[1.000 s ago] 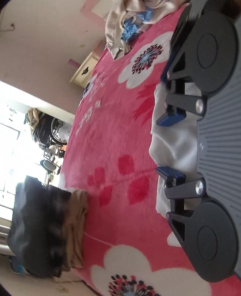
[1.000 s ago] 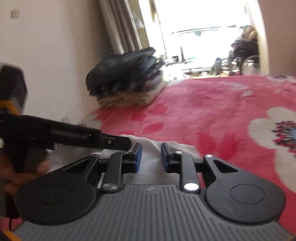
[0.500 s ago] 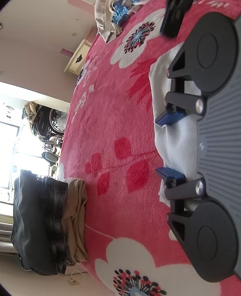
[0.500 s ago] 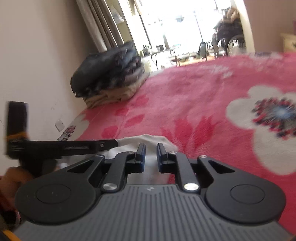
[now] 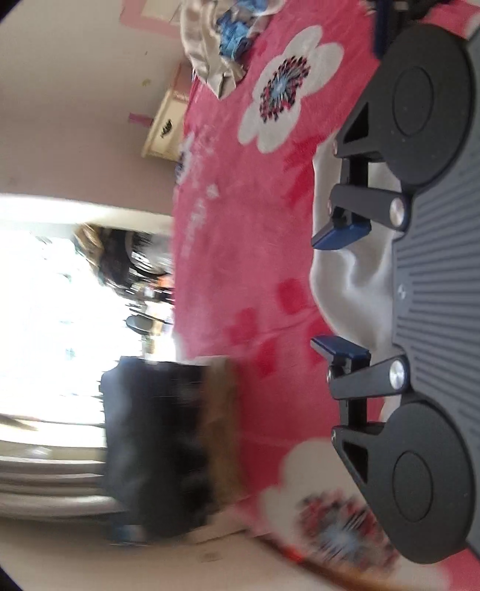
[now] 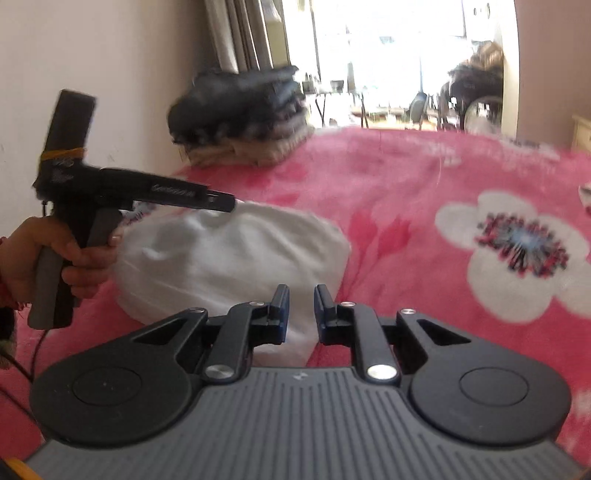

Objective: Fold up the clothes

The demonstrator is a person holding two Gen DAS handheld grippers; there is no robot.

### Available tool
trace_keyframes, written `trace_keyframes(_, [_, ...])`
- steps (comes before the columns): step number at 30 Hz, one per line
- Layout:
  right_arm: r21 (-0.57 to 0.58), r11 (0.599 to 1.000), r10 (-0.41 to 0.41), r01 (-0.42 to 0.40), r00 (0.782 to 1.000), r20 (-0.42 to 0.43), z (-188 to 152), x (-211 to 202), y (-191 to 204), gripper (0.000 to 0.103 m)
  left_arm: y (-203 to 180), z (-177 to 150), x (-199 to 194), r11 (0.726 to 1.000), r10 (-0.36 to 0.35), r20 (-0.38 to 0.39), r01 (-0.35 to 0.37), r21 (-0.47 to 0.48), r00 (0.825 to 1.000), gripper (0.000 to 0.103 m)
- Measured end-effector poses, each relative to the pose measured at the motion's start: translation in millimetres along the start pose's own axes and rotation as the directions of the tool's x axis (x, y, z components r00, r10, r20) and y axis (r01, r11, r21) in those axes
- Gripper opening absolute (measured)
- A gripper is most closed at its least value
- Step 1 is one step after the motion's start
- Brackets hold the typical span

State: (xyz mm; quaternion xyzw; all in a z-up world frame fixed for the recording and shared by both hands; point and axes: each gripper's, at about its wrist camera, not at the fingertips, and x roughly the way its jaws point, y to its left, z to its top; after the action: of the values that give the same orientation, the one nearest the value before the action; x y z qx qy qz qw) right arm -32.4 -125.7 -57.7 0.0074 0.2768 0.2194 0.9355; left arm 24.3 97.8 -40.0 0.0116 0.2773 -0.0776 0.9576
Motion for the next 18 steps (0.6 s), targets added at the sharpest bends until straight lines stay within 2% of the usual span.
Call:
trace_keyframes(3, [-0.021, 0.999, 0.049, -0.048, 0.997, 0.057, 4.4, -14.6, 9.2, 0.013, -6.8, -10.4, -36.0, 0.996, -0.006, 0.019, 0.004, 0.085, 1.000, 0.055])
trace_keyframes(6, [-0.065, 0.991, 0.120, -0.117, 0.991, 0.050, 2.0, -6.5, 20.8, 0.013, -15.0, -37.0, -42.9, 0.991, -0.005, -0.072, 0.015, 0.133, 0.997, 0.056])
trace_keyframes(8, [-0.077, 0.991, 0.108, -0.109, 0.994, -0.020, -7.8, 9.5, 26.0, 0.013, -21.2, -57.2, -31.6, 0.987, 0.033, -0.154, -0.007, 0.163, 0.987, 0.056])
trace_keyframes(10, [-0.084, 0.992, 0.082, -0.091, 0.991, -0.108, -20.8, 30.5, 28.4, 0.012, -24.2, -66.5, -24.6, 0.985, 0.051, -0.162, -0.022, 0.173, 0.985, 0.056])
trace_keyframes(11, [-0.086, 0.992, 0.079, -0.090, 0.989, -0.126, -26.4, 36.3, 27.8, 0.012, -25.4, -70.2, -21.8, 0.984, 0.058, -0.165, -0.029, 0.177, 0.985, 0.056])
trace_keyframes(15, [-0.008, 0.994, 0.111, -0.112, 0.990, -0.084, -15.0, 21.5, 13.7, 0.016, -13.5, -55.2, -37.6, 0.993, 0.024, -0.167, -0.004, 0.117, 0.986, 0.058])
trace_keyframes(17, [0.090, 0.988, 0.126, -0.123, 0.991, -0.035, -6.3, 5.9, -5.3, 0.022, -0.9, -48.3, -51.2, 0.997, 0.006, -0.174, 0.007, 0.074, 0.985, 0.063])
trace_keyframes(18, [0.142, 0.981, 0.133, -0.130, 0.991, -0.011, -2.2, -1.3, -15.3, 0.030, 5.9, -46.4, -55.6, 0.999, -0.007, -0.178, 0.015, 0.045, 0.984, 0.066])
